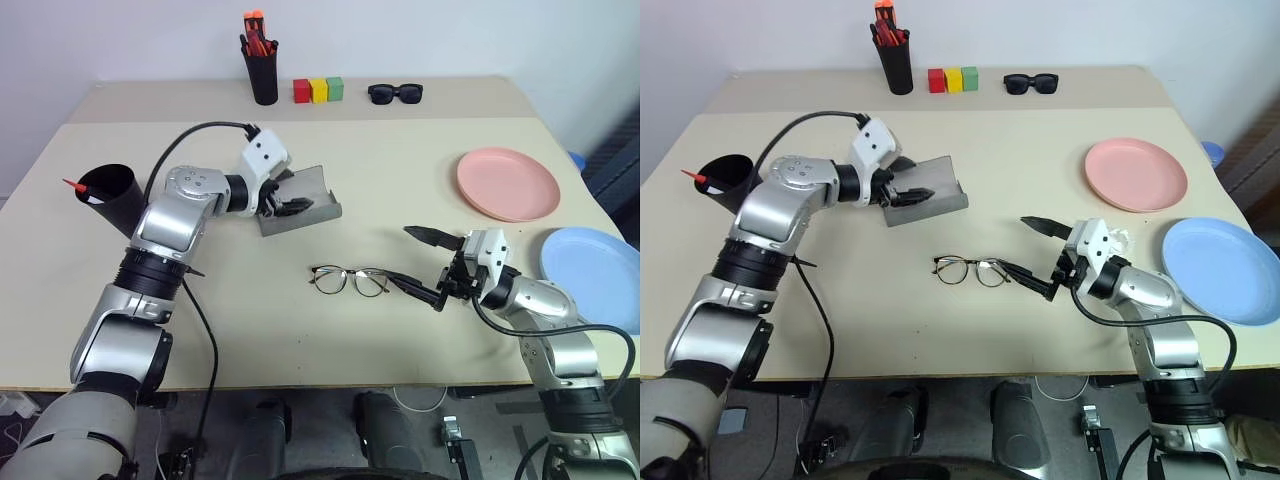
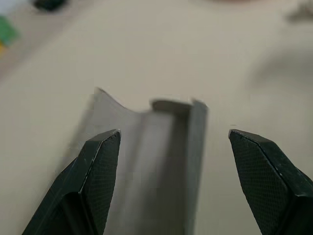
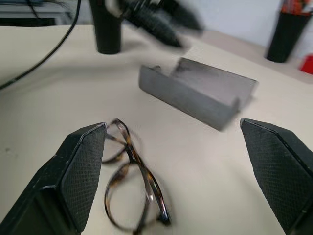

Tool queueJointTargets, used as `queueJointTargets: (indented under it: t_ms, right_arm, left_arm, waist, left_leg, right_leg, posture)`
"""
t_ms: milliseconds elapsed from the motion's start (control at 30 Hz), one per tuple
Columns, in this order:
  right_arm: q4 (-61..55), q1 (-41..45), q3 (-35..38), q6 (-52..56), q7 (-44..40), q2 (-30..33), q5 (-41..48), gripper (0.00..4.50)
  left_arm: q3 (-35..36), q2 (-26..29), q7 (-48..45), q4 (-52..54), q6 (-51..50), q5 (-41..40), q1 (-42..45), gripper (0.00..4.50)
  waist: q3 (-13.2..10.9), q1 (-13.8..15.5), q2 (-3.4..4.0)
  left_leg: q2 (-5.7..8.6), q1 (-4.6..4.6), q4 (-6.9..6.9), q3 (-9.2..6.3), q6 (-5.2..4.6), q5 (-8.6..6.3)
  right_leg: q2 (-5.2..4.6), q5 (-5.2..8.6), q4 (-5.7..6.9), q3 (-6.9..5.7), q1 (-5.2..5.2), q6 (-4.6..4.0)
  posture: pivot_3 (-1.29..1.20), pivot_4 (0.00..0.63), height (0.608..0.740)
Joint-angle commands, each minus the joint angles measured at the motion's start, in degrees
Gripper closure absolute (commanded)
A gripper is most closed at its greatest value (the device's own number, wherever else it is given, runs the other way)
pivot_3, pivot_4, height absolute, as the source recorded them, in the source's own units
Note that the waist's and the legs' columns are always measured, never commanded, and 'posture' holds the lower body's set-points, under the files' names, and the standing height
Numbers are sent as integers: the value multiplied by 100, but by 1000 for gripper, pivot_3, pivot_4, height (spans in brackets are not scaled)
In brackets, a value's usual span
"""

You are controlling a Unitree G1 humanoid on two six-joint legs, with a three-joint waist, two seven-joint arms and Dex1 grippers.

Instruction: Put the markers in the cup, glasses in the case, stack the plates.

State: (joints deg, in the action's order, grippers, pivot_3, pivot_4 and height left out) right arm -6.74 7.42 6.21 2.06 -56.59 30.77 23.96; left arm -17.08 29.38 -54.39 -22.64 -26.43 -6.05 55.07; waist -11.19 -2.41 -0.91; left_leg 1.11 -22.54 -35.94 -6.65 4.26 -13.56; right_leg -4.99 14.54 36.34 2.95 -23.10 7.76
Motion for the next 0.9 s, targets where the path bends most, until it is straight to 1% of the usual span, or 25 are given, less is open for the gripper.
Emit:
queueJointTargets:
  t_ms: [33,233,467,500,567,633,767,900]
  right_arm:
    - [-413,-187,235,-87,146,48,127,0]
    - [-658,-529,367,-134,298,35,133,0]
    - [-756,-602,466,-91,346,87,166,0]
    - [-761,-600,469,-87,351,92,168,0]
    - [-783,-609,471,-87,363,102,171,0]
    - [-791,-616,475,-88,364,112,179,0]
    - [-771,-603,463,-105,367,120,174,0]
    - [-722,-558,436,-110,367,115,155,0]
  left_arm:
    - [-205,33,-298,-443,356,384,413,886]
    - [-641,-62,-611,-1239,579,1010,686,886]
    - [-746,-197,-816,-1605,576,1397,762,886]
    - [-741,-215,-802,-1668,606,1453,771,1120]
    - [-730,-238,-839,-1713,661,1527,761,1749]
    - [-695,-257,-876,-1704,709,1560,741,2661]
    - [-641,-232,-1006,-1557,747,1563,662,2661]
    - [-578,-100,-1375,-1040,819,1419,449,2661]
  waist:
    - [0,-1,0]
    - [0,-3,-1]
    - [-1,6,-2]
    - [-1,6,-2]
    - [-1,6,-2]
    - [-1,5,-2]
    - [-2,4,-2]
    - [-1,2,-2]
  left_leg:
    - [0,0,0,1,-1,-1]
    - [0,-2,0,1,-6,-3]
    - [0,-4,-2,1,-7,-4]
    - [0,-4,-2,1,-7,-4]
    - [0,-4,-4,1,-7,-4]
    - [0,-4,-4,0,-7,-4]
    - [0,-3,-3,0,-7,-4]
    - [0,-4,-3,0,-7,-4]
  right_leg:
    - [0,0,0,1,0,0]
    - [0,2,-2,1,0,3]
    - [-1,3,-1,1,0,4]
    - [-1,3,-2,1,0,4]
    - [-1,2,-1,1,0,4]
    - [-1,3,-1,1,0,4]
    - [-1,3,-1,1,0,4]
    - [-1,3,-1,1,0,4]
  posture:
    - [0,150,740]
    - [0,150,740]
    - [0,150,740]
    - [0,150,740]
    - [0,150,740]
    - [0,150,740]
    - [0,150,740]
    - [0,150,740]
